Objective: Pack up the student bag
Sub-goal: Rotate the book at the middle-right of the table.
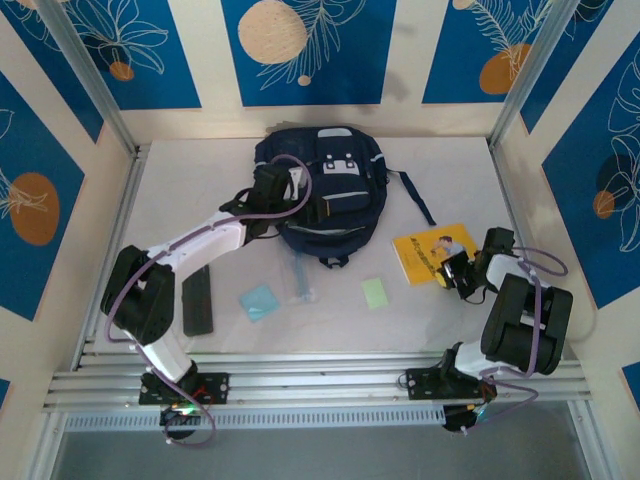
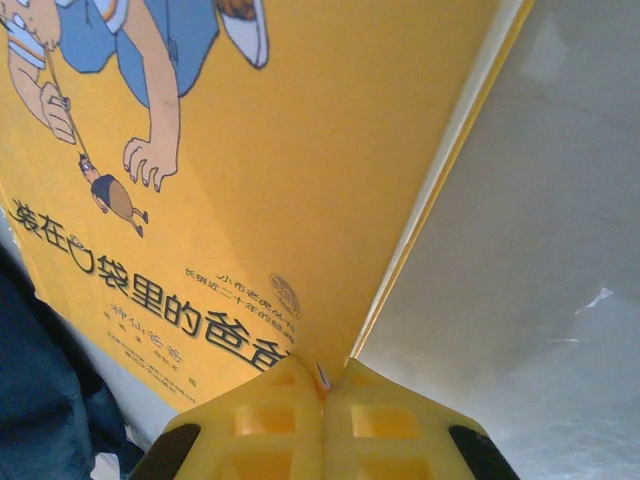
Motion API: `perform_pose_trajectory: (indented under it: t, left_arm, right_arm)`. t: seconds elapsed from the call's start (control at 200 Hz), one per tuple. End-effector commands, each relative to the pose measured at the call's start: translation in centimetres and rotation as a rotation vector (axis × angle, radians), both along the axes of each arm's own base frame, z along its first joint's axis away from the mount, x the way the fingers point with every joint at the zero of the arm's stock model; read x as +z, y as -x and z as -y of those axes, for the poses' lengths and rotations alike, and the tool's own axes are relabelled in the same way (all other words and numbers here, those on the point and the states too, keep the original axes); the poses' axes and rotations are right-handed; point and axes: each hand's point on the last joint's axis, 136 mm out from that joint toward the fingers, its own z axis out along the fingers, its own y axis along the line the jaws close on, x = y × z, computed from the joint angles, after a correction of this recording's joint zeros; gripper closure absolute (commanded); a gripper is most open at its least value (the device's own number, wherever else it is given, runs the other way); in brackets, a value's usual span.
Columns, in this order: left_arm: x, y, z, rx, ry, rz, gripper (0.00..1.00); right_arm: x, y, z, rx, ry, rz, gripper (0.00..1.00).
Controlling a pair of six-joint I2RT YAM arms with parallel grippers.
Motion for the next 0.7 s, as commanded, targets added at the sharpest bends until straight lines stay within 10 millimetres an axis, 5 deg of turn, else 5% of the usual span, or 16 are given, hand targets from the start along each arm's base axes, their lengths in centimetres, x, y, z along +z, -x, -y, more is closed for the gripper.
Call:
perform_pose_trajectory:
  t: [0.0,0.25,0.475,0.69]
  left_arm:
    - [0.9,0.3,1.7,-0.043,0.040,0.005,0.41]
    - [0.8,0.9,5.5,-0.134,0.067,-0.007,0.42]
    - [-0.5,2.1,12.4,-0.310,0.073,-0.032,0.42]
    - [-3.3,2.7,16.1,-0.403,0.023,-0.086,0.42]
  right_arm:
    - [0.8,-1.0,-0.4,0.087,0.012,0.047,1.00]
    - [3.3,-1.6,-2.3,0.263,0.052,0.090,1.00]
    - [3.4,1.6,-7.2,0.389,0.026,0.051,1.00]
    - [4.3,4.3,-7.8,0.423,0.041,0.053,1.00]
